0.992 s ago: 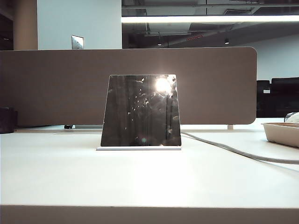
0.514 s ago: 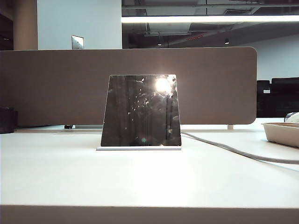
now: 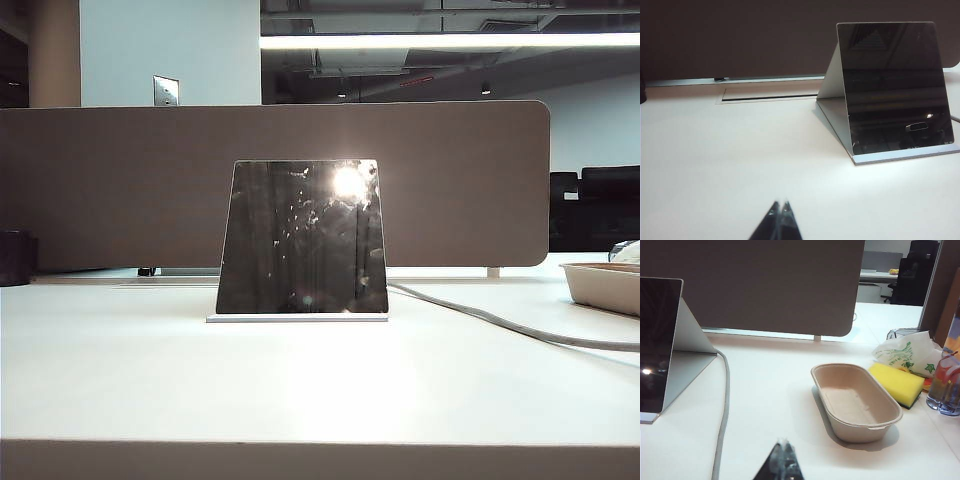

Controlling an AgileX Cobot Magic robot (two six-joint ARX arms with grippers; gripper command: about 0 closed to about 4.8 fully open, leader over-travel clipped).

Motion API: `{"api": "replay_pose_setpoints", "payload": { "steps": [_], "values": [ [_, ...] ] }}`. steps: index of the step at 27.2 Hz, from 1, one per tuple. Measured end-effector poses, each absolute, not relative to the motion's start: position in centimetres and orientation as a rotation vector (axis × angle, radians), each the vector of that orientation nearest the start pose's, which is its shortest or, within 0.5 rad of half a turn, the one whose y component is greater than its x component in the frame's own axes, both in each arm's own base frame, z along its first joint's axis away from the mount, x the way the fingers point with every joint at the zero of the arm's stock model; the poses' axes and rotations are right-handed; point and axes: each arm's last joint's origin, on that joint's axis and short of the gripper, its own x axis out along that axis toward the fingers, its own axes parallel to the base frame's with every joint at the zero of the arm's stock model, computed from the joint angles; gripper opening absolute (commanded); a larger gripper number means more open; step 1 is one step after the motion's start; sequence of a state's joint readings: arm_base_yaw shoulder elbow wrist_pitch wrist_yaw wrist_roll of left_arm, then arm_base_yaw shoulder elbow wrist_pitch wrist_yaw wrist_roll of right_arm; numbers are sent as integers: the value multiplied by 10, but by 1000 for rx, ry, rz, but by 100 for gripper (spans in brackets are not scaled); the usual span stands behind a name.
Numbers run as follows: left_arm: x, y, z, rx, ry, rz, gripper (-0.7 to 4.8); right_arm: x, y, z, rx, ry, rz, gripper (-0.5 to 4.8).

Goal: Push the base of the mirror on the table to move it forward for a short distance.

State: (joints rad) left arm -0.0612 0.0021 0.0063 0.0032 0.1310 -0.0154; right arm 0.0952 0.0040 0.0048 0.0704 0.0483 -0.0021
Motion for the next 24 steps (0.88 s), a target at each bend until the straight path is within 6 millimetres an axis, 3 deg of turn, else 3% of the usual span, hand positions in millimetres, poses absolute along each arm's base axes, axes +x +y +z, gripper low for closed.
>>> {"api": "replay_pose_setpoints", "payload": {
  "steps": [24],
  "values": [
    [97, -10, 166, -15, -6, -192, -1, 97, 7, 166, 31, -16, 9, -5]
  ]
}}
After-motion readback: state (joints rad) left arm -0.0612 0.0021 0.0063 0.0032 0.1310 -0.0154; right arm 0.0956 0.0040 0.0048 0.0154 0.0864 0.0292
